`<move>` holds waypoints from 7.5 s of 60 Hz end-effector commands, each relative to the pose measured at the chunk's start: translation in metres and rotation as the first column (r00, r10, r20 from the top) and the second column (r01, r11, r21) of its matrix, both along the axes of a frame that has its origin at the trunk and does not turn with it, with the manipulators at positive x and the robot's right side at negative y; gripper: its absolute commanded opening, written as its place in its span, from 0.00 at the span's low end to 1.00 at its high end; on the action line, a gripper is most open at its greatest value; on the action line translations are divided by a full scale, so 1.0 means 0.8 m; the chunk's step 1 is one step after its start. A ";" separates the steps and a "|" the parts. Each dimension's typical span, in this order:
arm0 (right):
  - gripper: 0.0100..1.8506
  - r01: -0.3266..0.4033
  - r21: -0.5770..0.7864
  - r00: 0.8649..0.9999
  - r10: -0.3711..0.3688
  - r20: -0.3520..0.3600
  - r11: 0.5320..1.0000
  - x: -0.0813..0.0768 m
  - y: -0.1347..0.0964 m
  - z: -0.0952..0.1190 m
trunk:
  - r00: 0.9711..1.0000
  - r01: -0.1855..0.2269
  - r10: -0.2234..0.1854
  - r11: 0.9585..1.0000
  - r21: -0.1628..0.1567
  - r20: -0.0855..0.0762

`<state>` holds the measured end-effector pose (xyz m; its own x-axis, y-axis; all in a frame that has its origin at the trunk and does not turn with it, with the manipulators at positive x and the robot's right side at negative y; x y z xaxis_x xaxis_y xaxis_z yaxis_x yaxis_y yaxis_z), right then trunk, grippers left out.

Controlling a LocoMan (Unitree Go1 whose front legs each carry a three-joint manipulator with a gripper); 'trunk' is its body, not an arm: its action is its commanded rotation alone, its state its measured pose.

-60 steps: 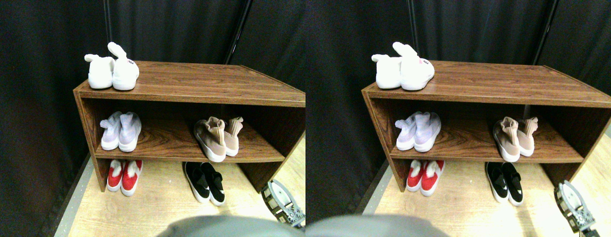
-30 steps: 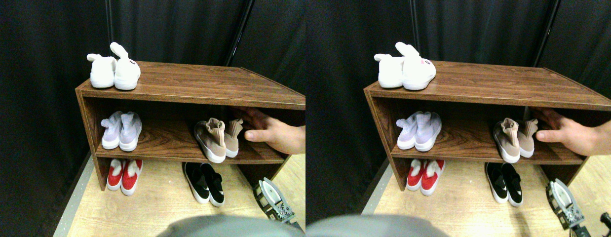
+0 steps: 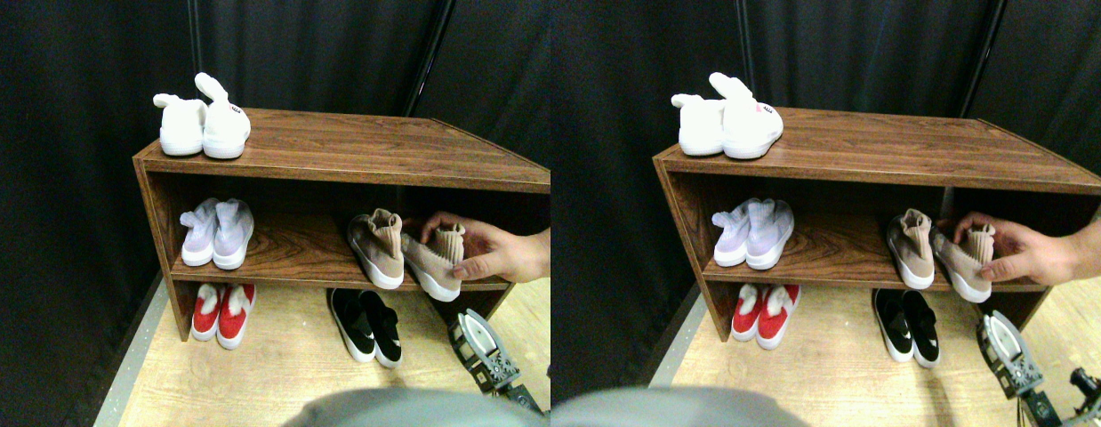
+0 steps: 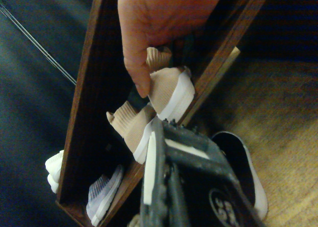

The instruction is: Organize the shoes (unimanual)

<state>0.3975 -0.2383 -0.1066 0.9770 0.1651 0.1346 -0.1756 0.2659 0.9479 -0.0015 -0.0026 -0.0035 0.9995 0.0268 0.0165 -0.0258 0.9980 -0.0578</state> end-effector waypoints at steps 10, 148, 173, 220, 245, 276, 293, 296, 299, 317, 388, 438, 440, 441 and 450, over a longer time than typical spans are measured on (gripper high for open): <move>0.03 -0.002 0.003 0.999 0.001 0.034 1.000 0.000 0.001 0.007 | 1.000 -0.009 0.009 1.000 -0.016 -0.019; 0.88 0.071 -0.051 0.996 -0.068 0.059 0.996 -0.028 0.009 0.046 | 0.999 0.051 -0.051 0.999 -0.001 0.003; 0.94 0.133 -0.025 0.991 -0.133 0.020 0.991 0.012 0.018 0.044 | 0.999 0.038 -0.037 0.999 -0.014 0.007; 0.95 0.179 0.015 0.982 -0.177 -0.064 0.984 0.087 0.034 0.025 | 1.000 0.014 -0.014 1.000 -0.027 -0.003; 0.96 0.221 -0.044 0.971 -0.224 -0.087 0.974 0.117 0.037 0.012 | 1.000 0.011 -0.011 1.000 -0.026 -0.007; 0.95 0.184 -0.008 0.982 -0.184 -0.048 0.983 0.092 0.033 0.023 | 1.000 0.023 -0.024 1.000 -0.011 -0.017; 0.95 0.145 0.008 0.989 -0.145 0.007 0.989 0.053 0.024 0.038 | 0.999 0.033 -0.033 0.999 0.000 -0.008; 0.94 0.152 -0.002 0.988 -0.152 0.017 0.988 0.046 0.022 0.040 | 0.999 0.035 -0.035 0.999 0.002 -0.008; 0.93 0.137 -0.001 0.990 -0.137 0.032 0.991 0.036 0.019 0.043 | 0.999 0.036 -0.036 0.999 0.003 -0.007; 0.82 0.176 -0.054 0.981 -0.171 0.087 0.983 0.009 -0.010 0.058 | 0.999 0.041 -0.041 0.999 -0.001 -0.005; 0.03 0.390 -0.045 0.921 -0.388 0.039 0.920 0.136 -0.059 0.061 | 1.000 -0.005 0.005 0.999 -0.039 -0.001; 0.03 0.343 -0.014 0.936 -0.343 -0.073 0.939 0.136 -0.021 0.033 | 1.000 -0.025 0.025 0.998 -0.051 -0.009; 0.03 0.344 -0.017 0.936 -0.344 -0.073 0.939 0.136 -0.021 0.033 | 1.000 -0.025 0.024 0.998 -0.049 -0.008; 0.03 0.345 -0.024 0.936 -0.346 -0.071 0.938 0.136 -0.021 0.033 | 1.000 -0.024 0.023 0.999 -0.048 -0.008; 0.03 0.376 -0.001 0.925 -0.375 -0.068 0.927 0.134 -0.022 0.034 | 1.000 -0.022 0.021 0.999 -0.043 -0.006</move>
<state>0.5049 -0.2583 -0.0863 0.9762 -0.2148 0.0294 0.0344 0.2871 0.9573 -0.0016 -0.0026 -0.0021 0.9991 0.0378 0.0184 -0.0359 0.9949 -0.0940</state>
